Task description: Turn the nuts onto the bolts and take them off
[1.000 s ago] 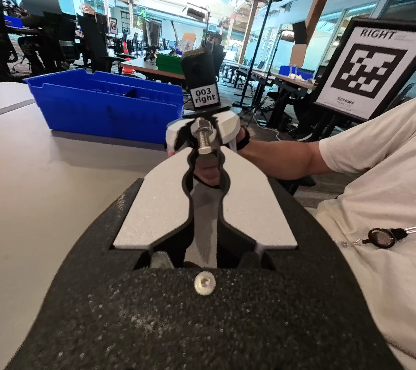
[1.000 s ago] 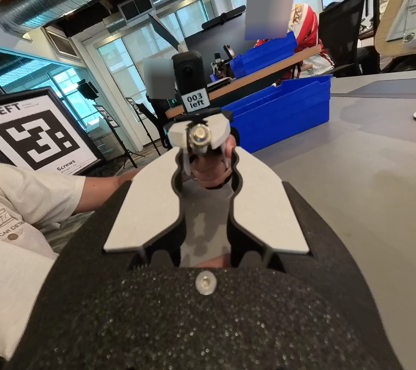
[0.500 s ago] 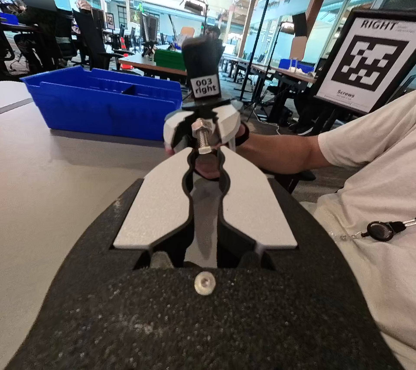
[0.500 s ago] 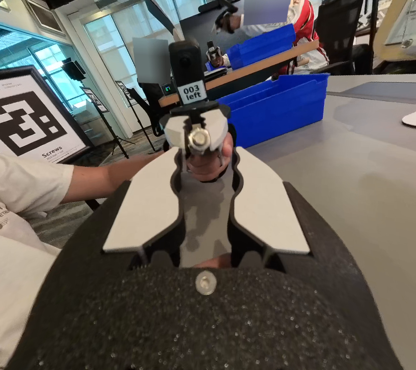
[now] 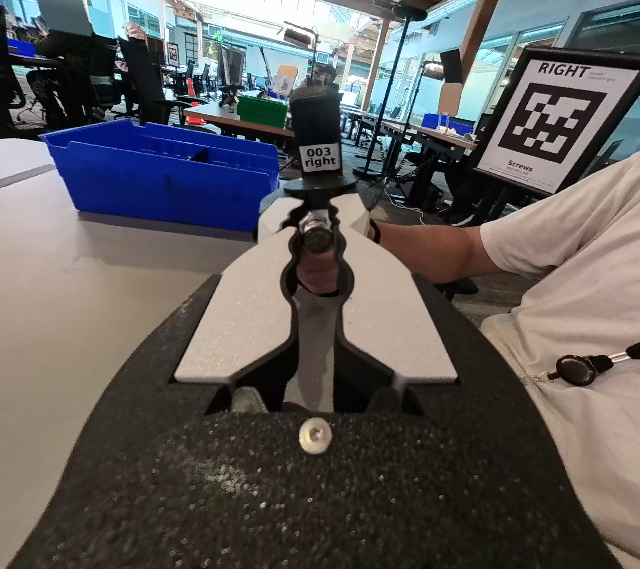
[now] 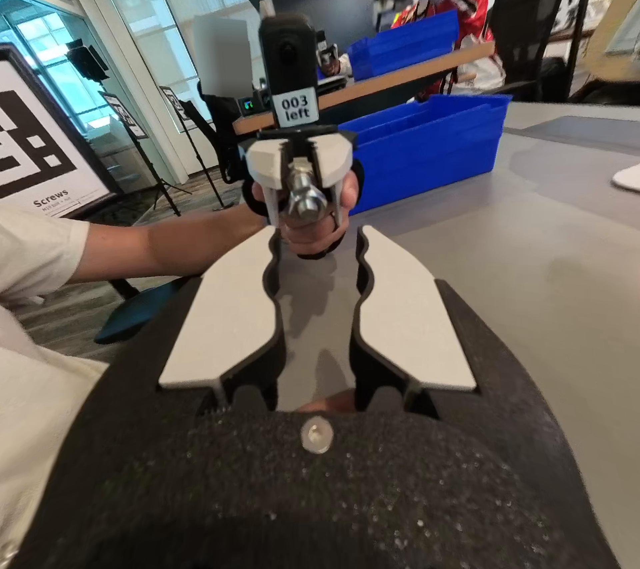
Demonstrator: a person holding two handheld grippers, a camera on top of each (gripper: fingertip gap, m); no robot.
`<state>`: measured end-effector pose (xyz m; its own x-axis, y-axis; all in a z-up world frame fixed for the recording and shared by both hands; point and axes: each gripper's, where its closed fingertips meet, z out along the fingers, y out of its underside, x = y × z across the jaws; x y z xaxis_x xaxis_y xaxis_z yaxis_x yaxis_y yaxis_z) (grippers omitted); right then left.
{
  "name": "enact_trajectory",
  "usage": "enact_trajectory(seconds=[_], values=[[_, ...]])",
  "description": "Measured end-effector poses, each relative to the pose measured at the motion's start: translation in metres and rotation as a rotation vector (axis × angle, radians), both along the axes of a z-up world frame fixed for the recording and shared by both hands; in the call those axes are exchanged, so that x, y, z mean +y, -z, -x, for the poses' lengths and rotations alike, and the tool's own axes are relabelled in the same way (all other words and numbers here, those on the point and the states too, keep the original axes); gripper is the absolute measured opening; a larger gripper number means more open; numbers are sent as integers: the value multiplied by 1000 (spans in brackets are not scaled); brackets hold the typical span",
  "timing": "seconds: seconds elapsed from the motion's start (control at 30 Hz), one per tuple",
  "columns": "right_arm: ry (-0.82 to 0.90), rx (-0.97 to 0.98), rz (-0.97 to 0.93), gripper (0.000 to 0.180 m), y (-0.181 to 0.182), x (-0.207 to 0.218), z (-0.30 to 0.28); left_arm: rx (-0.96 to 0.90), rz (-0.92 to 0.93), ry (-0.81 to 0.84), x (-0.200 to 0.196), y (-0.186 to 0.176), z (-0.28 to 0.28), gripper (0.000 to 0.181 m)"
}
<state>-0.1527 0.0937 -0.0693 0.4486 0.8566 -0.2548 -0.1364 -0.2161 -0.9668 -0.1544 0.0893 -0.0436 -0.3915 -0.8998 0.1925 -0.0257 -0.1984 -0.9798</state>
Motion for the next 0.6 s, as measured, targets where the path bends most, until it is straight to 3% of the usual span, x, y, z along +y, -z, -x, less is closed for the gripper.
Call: enact_trajectory(seconds=[0.13,0.2,0.33,0.5,0.6], values=[[41,-49,-90,39,-11,-3,0,4,10,8,0,1,0,17],[-7,-11,-98,46,-19,-12,4,19,-5,0,1,5,-2,17],[-14,89,-182,38,-40,-20,-3,23,-1,1,1,5,-2,17],[-67,35,31,49,-2,-8,5,-12,18,24,-2,-2,1,17],[-122,97,19,49,-13,-16,13,-3,8,16,0,0,1,17]])
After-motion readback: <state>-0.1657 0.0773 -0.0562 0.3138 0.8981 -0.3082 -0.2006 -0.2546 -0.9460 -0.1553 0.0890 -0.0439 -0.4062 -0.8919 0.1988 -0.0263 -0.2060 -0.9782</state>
